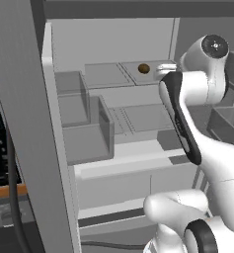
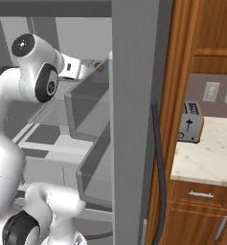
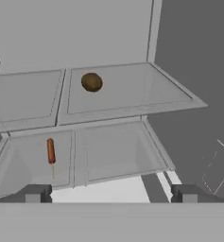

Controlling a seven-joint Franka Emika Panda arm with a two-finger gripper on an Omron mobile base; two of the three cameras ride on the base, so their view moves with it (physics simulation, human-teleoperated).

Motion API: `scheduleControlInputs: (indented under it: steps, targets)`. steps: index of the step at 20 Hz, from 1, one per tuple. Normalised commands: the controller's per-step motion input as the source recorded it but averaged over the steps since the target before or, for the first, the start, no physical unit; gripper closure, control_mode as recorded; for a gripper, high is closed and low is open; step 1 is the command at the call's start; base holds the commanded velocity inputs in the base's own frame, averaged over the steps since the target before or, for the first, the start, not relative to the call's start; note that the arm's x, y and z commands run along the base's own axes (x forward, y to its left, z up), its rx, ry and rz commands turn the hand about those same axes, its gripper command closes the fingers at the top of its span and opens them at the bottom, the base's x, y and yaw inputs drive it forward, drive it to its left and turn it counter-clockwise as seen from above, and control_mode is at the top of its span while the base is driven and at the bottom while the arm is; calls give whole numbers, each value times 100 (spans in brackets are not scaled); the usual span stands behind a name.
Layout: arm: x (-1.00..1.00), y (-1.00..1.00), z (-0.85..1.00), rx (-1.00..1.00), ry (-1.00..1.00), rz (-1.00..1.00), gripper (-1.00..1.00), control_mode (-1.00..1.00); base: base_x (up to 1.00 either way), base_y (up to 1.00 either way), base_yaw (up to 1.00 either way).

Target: Pick up the banana and kiwi from the fridge and place one fruit on each plate on the dining counter.

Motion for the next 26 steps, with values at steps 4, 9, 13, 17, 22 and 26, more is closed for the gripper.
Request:
scheduleControlInputs:
  steps: [4,9,13,17,22,26]
  targets:
    - [93,-8,-5,3,2,2,-100,-100,0,0,0]
    - [62,6,-1,0,0,0,-100,-100,0,0,0]
    - [65,10,-4,0,3,0,-100,-100,0,0,0]
    - [81,2,-12,0,3,1,-100,-100,0,0,0]
    - [85,0,-18,0,7,5,-100,-100,0,0,0]
    - [72,-1,-12,0,2,11,-100,-100,0,0,0]
